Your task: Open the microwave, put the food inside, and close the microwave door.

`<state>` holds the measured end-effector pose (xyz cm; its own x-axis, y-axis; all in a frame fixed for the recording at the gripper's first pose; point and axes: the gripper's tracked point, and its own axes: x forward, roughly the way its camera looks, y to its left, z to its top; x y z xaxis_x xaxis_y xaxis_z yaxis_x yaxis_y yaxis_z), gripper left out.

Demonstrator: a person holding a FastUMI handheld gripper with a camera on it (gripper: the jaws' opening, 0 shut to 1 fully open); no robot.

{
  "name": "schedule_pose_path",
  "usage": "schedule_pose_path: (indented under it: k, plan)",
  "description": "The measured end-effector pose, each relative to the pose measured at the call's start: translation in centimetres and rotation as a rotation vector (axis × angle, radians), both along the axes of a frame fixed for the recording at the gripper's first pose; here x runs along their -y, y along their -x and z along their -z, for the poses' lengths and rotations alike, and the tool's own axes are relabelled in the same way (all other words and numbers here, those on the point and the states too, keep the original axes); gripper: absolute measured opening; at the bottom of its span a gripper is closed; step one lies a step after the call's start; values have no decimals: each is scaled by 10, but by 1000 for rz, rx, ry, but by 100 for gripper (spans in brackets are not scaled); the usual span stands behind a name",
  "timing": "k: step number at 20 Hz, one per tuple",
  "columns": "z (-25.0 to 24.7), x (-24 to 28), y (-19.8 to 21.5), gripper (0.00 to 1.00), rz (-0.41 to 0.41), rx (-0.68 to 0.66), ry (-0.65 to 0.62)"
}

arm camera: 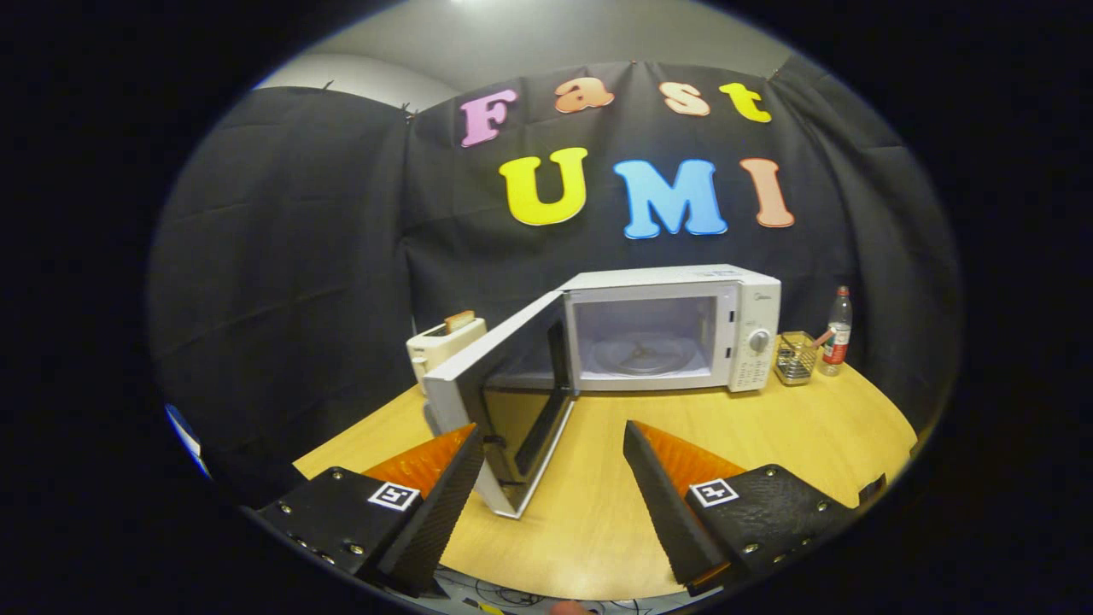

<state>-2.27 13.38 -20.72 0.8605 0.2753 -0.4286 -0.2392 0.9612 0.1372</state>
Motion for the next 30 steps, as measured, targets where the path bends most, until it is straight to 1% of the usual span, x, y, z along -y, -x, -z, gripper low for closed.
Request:
schedule_pose_path:
  k: [3, 5, 9, 16, 22, 25, 26, 28, 30]
  plan:
    - [10, 45, -6, 99, 97, -25, 12]
    - [17, 71, -6, 99, 142, -35, 36]
    - [36, 115, -5, 99, 231, -72, 36]
    - [78, 175, 6, 99, 384, -172, 1]
    - [110, 191, 19, 99, 437, -252, -85]
    - [128, 186, 27, 99, 448, -317, -179]
    - [131, 184, 28, 98, 451, -335, -224]
    - [136, 181, 30, 82, 456, -356, -291]
    - [140, 183, 33, 82, 467, -377, -320]
